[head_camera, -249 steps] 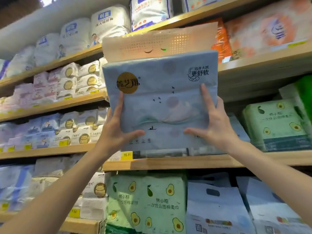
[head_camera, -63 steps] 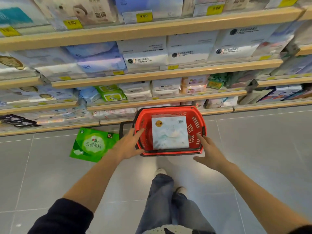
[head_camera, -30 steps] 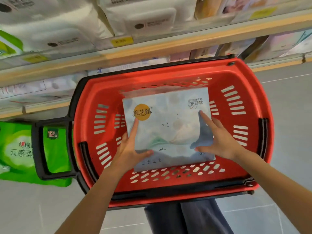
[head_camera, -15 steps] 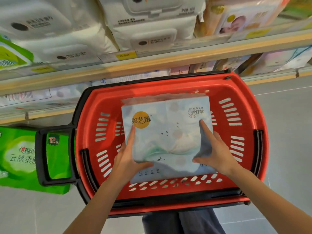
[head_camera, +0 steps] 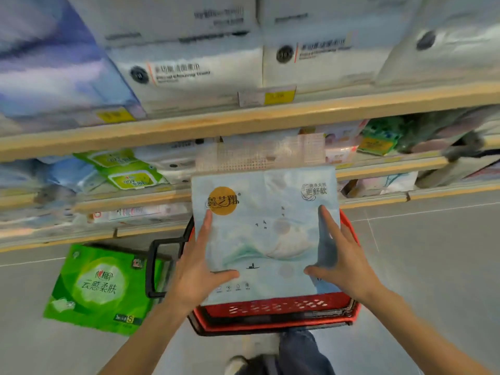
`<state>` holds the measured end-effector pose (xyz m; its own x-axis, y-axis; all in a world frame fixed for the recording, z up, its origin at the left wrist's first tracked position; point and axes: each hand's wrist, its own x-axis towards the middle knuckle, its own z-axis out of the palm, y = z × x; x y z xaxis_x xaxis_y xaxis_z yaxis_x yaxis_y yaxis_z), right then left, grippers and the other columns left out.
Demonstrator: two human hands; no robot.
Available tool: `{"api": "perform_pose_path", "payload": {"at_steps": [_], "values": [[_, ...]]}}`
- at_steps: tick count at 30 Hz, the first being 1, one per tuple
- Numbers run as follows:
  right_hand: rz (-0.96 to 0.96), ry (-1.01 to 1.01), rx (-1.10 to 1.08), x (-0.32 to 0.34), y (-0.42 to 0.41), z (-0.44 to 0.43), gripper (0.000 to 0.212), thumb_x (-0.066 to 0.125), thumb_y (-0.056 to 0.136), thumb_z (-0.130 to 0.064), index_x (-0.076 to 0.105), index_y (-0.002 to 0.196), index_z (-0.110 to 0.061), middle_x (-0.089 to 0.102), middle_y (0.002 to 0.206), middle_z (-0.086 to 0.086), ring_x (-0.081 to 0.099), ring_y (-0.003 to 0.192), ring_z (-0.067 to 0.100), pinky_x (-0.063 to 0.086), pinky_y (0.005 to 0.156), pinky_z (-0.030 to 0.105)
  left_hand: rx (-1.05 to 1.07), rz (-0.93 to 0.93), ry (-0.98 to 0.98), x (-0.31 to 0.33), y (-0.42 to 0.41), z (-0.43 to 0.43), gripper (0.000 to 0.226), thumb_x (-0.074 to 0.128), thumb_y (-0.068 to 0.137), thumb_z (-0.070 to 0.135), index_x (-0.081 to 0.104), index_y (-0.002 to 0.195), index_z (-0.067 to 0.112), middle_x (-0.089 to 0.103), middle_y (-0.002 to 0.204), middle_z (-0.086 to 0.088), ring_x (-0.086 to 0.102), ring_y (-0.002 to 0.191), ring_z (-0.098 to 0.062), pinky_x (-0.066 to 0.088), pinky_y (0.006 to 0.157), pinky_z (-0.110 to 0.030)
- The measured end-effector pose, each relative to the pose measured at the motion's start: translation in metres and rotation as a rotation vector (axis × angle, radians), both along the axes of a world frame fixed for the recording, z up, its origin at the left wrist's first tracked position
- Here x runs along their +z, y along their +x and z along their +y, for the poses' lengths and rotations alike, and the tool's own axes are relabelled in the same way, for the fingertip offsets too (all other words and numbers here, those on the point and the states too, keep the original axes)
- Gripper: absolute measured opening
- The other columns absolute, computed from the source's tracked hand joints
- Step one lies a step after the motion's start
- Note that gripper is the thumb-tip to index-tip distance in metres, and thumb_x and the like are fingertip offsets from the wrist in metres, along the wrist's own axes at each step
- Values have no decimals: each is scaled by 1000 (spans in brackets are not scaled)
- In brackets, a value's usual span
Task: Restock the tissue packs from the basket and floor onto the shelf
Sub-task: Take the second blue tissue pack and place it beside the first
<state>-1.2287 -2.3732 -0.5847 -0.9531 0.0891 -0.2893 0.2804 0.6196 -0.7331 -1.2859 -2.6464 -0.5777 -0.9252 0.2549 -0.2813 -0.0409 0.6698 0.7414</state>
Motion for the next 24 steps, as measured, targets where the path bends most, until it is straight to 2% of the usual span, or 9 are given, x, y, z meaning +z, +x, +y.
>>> {"api": "perform_pose_path", "payload": {"at_steps": [3, 6, 10, 14, 17, 20, 22, 24], "values": [[111, 45, -3, 80, -3, -5, 119, 83, 60, -27, -3, 139, -50, 27, 149, 6, 31, 131, 34, 40, 95, 45, -32, 90, 77, 76, -6, -8, 124, 87, 53, 32, -2, 135, 58, 16, 142, 30, 18, 128, 15, 27, 105, -24], [212, 100, -19, 158, -1, -15, 118, 84, 59, -29, -3, 137, -50, 26, 149, 9, 33, 129, 37, 38, 95, 46, -30, 199, 137, 149, -4, -18, 123, 88, 54, 24, 0, 133, 57, 11, 135, 40, 15, 122, 27, 23, 105, -18], [401, 116, -12, 254, 9, -32, 115, 82, 63, -29, -4, 136, -51, 28, 147, 1, 35, 121, 25, 39, 80, 33, -52, 419, 87, 248, 2, -35, 127, 87, 52, 35, -5, 134, 63, 6, 138, 41, 16, 133, 8, 27, 104, -22], [563, 112, -20, 357, 19, -53, 115, 82, 62, -28, -5, 132, -54, 29, 144, 4, 36, 124, 32, 41, 86, 43, -62, 600, 122, 355, 15, -60, 125, 86, 55, 36, -6, 135, 61, 8, 145, 34, 14, 137, 4, 27, 107, -25], [702, 149, -10, 426, 21, -69, 116, 82, 62, -28, -6, 133, -53, 30, 144, 5, 35, 126, 28, 40, 90, 41, -43, 741, 115, 429, 21, -74, 125, 88, 53, 35, -3, 135, 57, 14, 149, 24, 17, 137, 1, 25, 110, -26], [816, 178, -19, 487, 24, -81, 118, 83, 61, -28, -7, 134, -54, 34, 138, 8, 36, 126, 32, 38, 94, 41, -22, 863, 113, 493, 29, -88, 125, 88, 52, 36, -4, 134, 61, 19, 147, 21, 21, 135, 0, 30, 107, -30], [889, 207, -16, 522, 24, -86, 120, 83, 60, -28, -8, 132, -57, 37, 131, 10, 42, 121, 32, 41, 92, 43, -11, 927, 114, 529, 34, -94, 125, 87, 53, 38, -5, 134, 63, 25, 147, 17, 26, 135, -6, 33, 106, -34], [962, 205, 0, 557, 26, -92, 120, 84, 60, -27, -8, 131, -57, 34, 136, 8, 40, 124, 29, 41, 93, 42, 6, 1010, 95, 562, 40, -101, 125, 86, 53, 40, -7, 134, 62, 29, 150, 11, 31, 136, -14, 37, 103, -38]]}}
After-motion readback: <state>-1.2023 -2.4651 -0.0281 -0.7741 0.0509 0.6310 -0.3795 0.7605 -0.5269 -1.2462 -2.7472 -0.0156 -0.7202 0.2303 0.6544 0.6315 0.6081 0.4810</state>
